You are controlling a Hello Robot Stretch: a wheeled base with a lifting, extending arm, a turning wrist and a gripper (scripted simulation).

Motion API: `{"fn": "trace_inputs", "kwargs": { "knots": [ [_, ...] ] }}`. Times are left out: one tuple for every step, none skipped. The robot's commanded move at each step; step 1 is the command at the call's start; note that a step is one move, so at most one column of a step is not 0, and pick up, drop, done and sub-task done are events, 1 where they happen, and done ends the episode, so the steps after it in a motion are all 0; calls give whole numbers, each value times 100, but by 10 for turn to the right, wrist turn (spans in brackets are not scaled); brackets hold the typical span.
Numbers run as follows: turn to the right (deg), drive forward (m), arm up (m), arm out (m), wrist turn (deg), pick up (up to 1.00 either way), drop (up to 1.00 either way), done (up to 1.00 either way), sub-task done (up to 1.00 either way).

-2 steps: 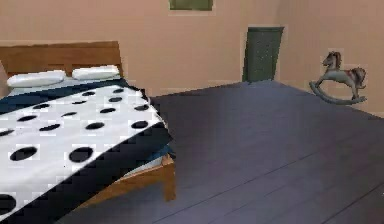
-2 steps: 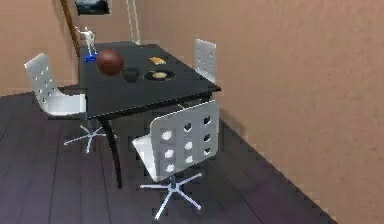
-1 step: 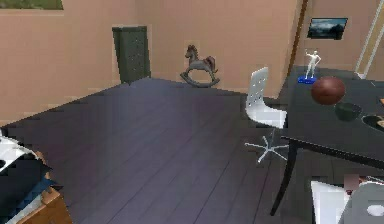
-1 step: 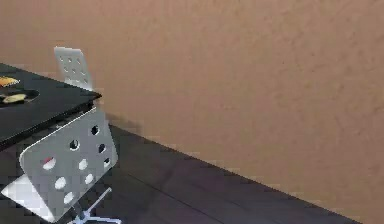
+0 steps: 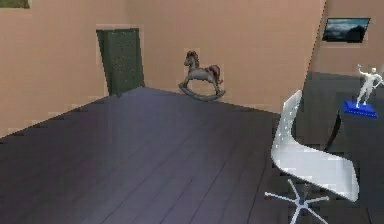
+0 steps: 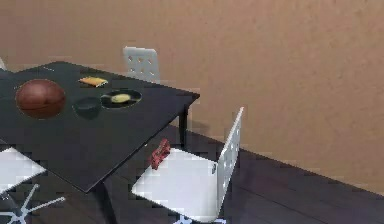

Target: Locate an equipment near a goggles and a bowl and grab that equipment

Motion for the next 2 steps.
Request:
{"fn": "trace_inputs", "kwargs": {
  "knots": [
    [450,0,0,0,0,0,0,0,0],
    [-420,0,0,0,0,0,0,0,0]
  ]
}}
